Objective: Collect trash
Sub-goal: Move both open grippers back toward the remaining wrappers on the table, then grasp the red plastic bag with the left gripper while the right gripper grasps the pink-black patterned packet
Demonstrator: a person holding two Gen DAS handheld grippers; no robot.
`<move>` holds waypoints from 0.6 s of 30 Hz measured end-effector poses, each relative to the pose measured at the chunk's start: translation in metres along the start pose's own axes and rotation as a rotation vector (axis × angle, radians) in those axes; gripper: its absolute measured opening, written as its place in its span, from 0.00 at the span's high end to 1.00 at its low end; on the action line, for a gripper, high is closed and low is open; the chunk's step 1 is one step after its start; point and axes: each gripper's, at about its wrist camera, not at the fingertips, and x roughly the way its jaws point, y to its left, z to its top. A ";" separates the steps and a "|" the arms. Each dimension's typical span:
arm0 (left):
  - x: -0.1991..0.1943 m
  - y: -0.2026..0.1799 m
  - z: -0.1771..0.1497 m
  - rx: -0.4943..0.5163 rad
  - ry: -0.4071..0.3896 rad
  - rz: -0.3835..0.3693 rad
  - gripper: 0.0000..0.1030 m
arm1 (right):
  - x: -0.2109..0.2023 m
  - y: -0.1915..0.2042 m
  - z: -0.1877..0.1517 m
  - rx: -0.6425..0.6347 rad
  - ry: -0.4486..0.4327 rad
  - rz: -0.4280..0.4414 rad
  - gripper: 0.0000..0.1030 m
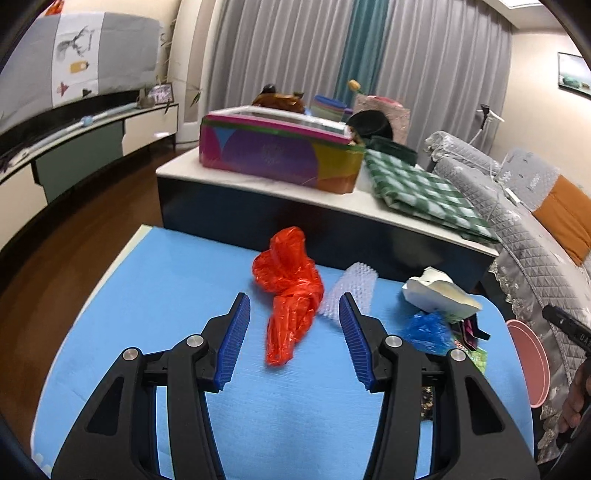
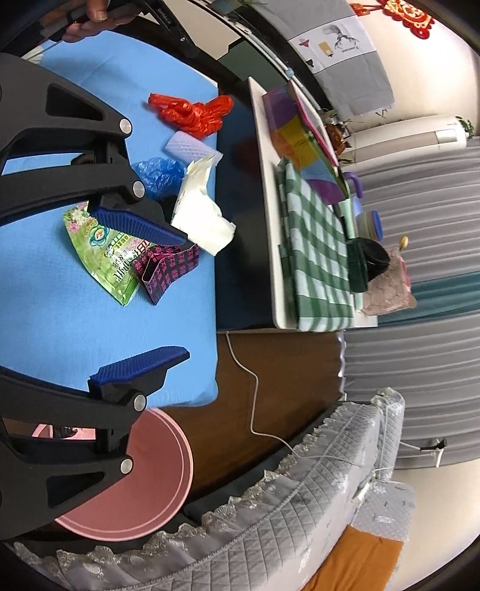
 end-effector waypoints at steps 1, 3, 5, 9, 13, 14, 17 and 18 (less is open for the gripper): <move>0.005 0.001 -0.001 -0.005 0.007 0.003 0.52 | 0.005 0.001 -0.001 -0.003 0.006 0.002 0.45; 0.015 0.001 -0.003 -0.005 0.022 0.005 0.52 | 0.015 0.003 -0.001 -0.012 0.018 0.007 0.45; 0.024 -0.002 -0.005 -0.002 0.035 0.005 0.52 | 0.029 0.007 -0.003 -0.028 0.027 0.006 0.45; 0.041 -0.005 -0.007 0.000 0.062 0.007 0.52 | 0.052 0.009 -0.007 -0.042 0.065 0.009 0.46; 0.056 -0.004 -0.007 -0.007 0.082 0.013 0.52 | 0.069 0.012 -0.009 -0.050 0.094 0.024 0.46; 0.059 -0.004 -0.007 -0.008 0.086 0.014 0.52 | 0.073 0.014 -0.010 -0.056 0.100 0.027 0.46; 0.074 -0.005 -0.010 -0.009 0.112 0.020 0.52 | 0.084 0.018 -0.014 -0.086 0.118 0.026 0.46; 0.078 -0.006 -0.011 -0.008 0.119 0.022 0.52 | 0.087 0.020 -0.016 -0.097 0.126 0.025 0.46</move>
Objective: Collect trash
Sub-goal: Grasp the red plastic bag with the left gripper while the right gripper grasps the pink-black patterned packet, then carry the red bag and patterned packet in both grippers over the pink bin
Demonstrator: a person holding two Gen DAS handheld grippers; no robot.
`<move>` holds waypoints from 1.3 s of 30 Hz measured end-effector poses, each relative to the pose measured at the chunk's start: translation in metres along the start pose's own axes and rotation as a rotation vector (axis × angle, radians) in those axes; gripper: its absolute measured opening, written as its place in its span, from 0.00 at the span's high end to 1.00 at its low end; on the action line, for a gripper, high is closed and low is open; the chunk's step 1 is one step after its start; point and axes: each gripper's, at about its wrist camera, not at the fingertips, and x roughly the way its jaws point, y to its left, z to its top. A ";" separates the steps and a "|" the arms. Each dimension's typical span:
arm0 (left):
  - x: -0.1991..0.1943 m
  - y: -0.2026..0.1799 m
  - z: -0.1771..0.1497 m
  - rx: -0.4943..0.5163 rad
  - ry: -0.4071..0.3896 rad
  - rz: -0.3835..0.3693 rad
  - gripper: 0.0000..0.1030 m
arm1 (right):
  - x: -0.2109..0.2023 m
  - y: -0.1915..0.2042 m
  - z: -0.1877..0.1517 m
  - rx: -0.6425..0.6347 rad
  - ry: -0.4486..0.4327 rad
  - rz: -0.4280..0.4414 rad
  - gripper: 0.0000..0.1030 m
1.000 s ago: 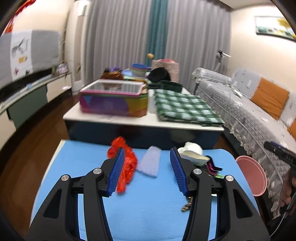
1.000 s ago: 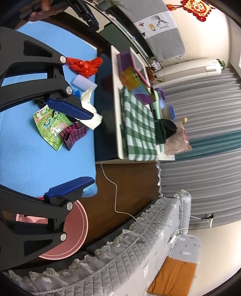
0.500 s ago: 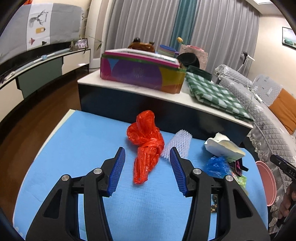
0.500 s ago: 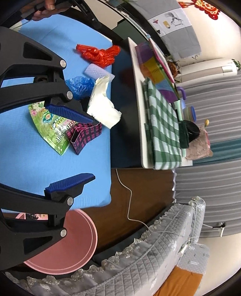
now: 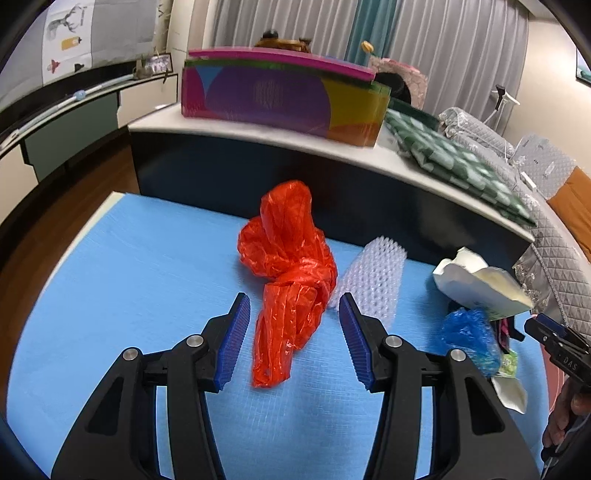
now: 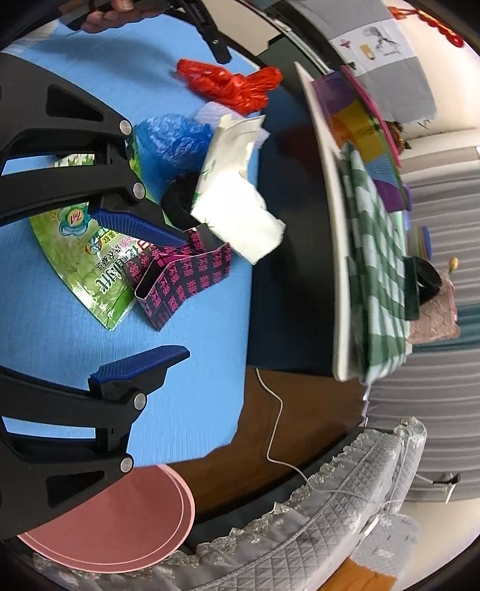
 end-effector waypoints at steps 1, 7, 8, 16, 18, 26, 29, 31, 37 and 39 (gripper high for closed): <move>0.003 0.000 0.000 0.002 0.004 0.003 0.52 | 0.002 0.001 0.000 -0.007 0.004 -0.002 0.46; 0.018 -0.002 0.000 0.002 0.024 0.015 0.51 | 0.015 0.001 -0.004 -0.023 0.034 -0.014 0.53; 0.019 -0.002 0.001 -0.001 0.026 0.016 0.51 | 0.018 0.000 -0.004 -0.021 0.041 -0.010 0.55; 0.030 -0.004 -0.002 0.003 0.037 0.025 0.51 | 0.024 -0.002 -0.006 -0.015 0.051 0.010 0.71; 0.030 -0.005 -0.002 0.002 0.037 0.028 0.53 | 0.023 -0.002 -0.006 -0.017 0.046 0.009 0.76; 0.027 -0.008 -0.001 0.011 0.035 0.039 0.75 | 0.010 -0.004 -0.001 -0.016 0.013 0.000 0.93; 0.023 -0.009 -0.002 0.009 0.033 0.037 0.77 | 0.002 -0.008 0.000 -0.004 -0.001 -0.004 0.96; 0.018 -0.011 -0.004 0.015 0.027 0.040 0.78 | -0.005 -0.009 0.000 -0.001 -0.010 -0.006 0.99; 0.001 -0.012 -0.005 0.022 0.001 0.040 0.79 | -0.027 -0.014 0.000 0.009 -0.044 -0.005 0.99; -0.006 -0.013 -0.006 0.021 -0.010 0.038 0.79 | -0.035 -0.016 -0.001 0.011 -0.054 -0.005 0.99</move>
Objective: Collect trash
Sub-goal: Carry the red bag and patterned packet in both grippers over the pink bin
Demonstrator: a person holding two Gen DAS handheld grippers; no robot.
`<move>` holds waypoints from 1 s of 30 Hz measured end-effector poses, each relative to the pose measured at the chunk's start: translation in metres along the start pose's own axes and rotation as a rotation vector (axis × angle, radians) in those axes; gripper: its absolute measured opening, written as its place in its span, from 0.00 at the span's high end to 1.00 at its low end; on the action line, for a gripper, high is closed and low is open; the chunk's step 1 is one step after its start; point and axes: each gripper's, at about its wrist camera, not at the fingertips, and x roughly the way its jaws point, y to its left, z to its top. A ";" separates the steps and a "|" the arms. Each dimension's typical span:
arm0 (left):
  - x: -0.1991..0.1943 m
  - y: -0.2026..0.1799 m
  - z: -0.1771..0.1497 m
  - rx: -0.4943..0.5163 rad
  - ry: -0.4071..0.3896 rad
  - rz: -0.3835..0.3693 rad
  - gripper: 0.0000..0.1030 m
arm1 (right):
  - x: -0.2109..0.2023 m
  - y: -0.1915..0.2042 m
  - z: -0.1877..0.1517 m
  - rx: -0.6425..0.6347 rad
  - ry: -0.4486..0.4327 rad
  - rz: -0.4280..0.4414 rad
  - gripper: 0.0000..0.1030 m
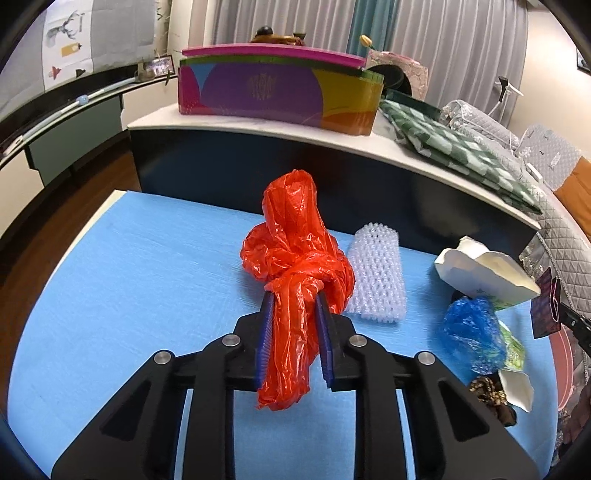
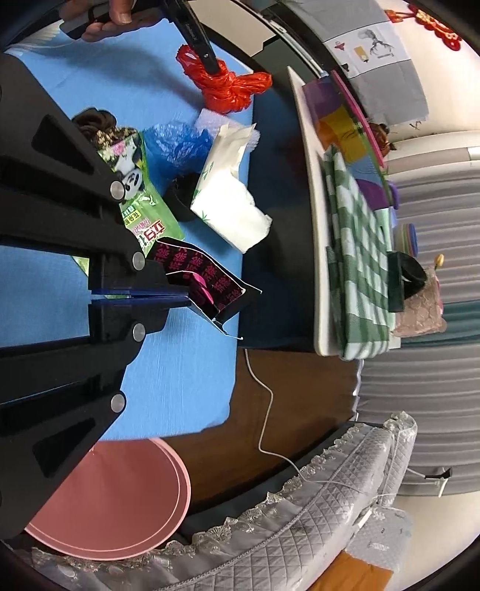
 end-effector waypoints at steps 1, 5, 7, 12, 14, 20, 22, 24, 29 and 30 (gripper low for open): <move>-0.003 0.000 -0.001 0.001 -0.003 -0.001 0.79 | -0.005 -0.001 0.000 0.002 -0.007 0.001 0.99; -0.013 -0.004 -0.004 0.010 -0.009 -0.006 0.79 | -0.020 -0.002 -0.002 0.002 -0.026 0.002 0.99; -0.020 -0.007 -0.006 0.017 -0.013 -0.010 0.79 | -0.028 -0.003 -0.004 0.004 -0.036 0.002 0.99; -0.039 -0.015 -0.009 0.036 -0.043 -0.022 0.79 | -0.047 -0.010 -0.005 0.016 -0.062 0.002 0.99; -0.047 -0.018 -0.011 0.039 -0.055 -0.027 0.79 | -0.056 -0.013 -0.006 0.021 -0.074 -0.003 0.99; -0.059 -0.026 -0.021 0.035 -0.057 -0.036 0.79 | -0.074 -0.024 -0.009 0.041 -0.099 -0.017 0.99; -0.060 -0.030 -0.024 0.039 -0.058 -0.037 0.79 | -0.079 -0.028 -0.010 0.048 -0.105 -0.023 0.99; -0.063 -0.035 -0.026 0.048 -0.062 -0.037 0.79 | -0.084 -0.033 -0.011 0.057 -0.111 -0.026 0.99; -0.074 -0.047 -0.026 0.076 -0.089 -0.037 0.79 | -0.095 -0.048 -0.012 0.086 -0.127 -0.032 0.99; -0.078 -0.051 -0.025 0.082 -0.097 -0.042 0.79 | -0.097 -0.052 -0.012 0.092 -0.129 -0.035 0.99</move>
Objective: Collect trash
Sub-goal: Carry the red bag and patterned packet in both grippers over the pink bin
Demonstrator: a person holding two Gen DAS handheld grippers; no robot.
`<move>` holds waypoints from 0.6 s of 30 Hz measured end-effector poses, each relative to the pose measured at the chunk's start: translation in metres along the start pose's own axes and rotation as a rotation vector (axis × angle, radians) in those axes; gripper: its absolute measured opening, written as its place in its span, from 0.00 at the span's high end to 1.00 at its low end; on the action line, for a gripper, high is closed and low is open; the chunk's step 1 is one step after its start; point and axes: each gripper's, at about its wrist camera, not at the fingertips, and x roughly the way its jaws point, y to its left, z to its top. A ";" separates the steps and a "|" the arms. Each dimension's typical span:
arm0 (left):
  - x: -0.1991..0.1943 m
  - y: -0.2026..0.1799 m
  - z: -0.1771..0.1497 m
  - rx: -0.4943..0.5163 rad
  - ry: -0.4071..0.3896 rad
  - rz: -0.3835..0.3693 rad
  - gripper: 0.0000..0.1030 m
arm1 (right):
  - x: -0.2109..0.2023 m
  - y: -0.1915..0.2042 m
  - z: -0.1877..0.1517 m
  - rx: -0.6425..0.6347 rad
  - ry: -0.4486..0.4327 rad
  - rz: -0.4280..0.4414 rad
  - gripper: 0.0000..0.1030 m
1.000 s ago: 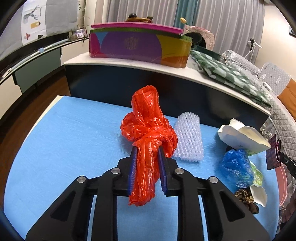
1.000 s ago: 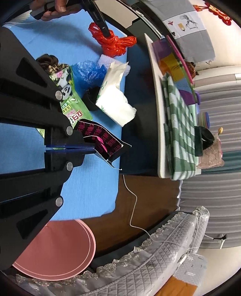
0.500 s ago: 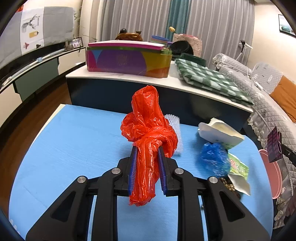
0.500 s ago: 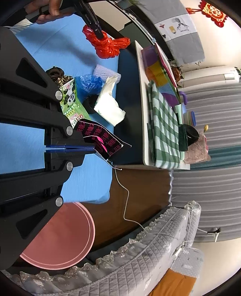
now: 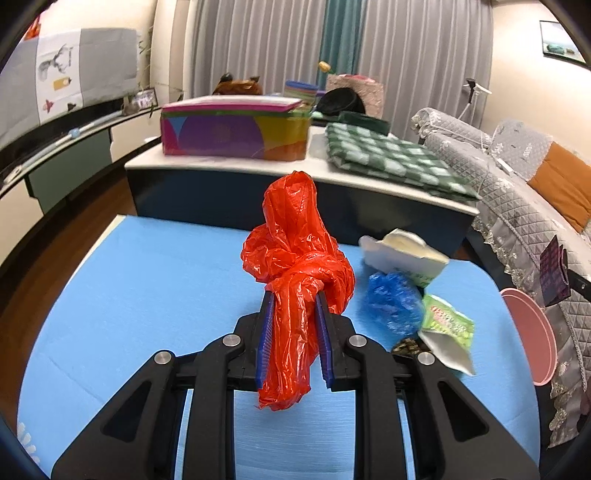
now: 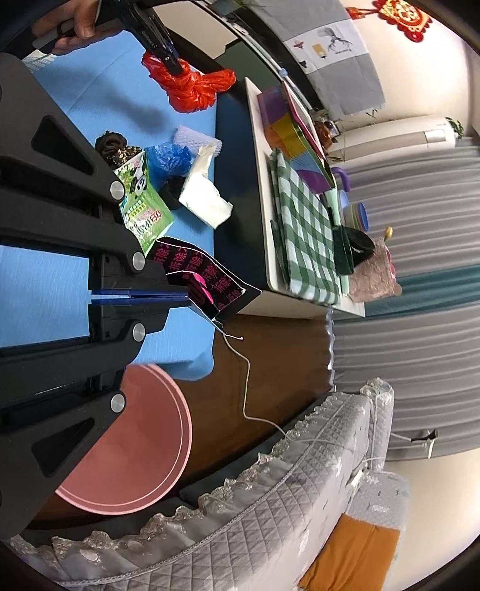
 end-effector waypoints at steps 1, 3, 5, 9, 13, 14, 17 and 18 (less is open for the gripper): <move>-0.003 -0.003 0.001 0.005 -0.006 -0.004 0.79 | -0.002 -0.005 0.000 0.008 -0.002 -0.005 0.99; -0.009 -0.012 0.003 0.011 -0.014 -0.018 0.79 | -0.006 -0.011 -0.001 0.019 -0.007 -0.011 0.99; -0.013 -0.020 0.003 0.013 -0.015 -0.037 0.79 | -0.011 -0.018 -0.002 0.032 -0.013 -0.019 0.99; -0.019 -0.039 0.003 0.032 -0.019 -0.066 0.79 | -0.021 -0.032 -0.002 0.050 -0.028 -0.041 0.99; -0.023 -0.058 0.002 0.052 -0.021 -0.093 0.79 | -0.030 -0.043 -0.001 0.054 -0.044 -0.071 0.99; -0.024 -0.062 0.002 0.056 -0.022 -0.098 0.79 | -0.032 -0.045 0.000 0.053 -0.047 -0.079 0.99; -0.026 -0.078 0.002 0.072 -0.023 -0.119 0.79 | -0.041 -0.054 0.005 0.042 -0.066 -0.121 0.99; -0.026 -0.083 0.002 0.078 -0.022 -0.126 0.79 | -0.045 -0.059 0.007 0.037 -0.073 -0.133 0.99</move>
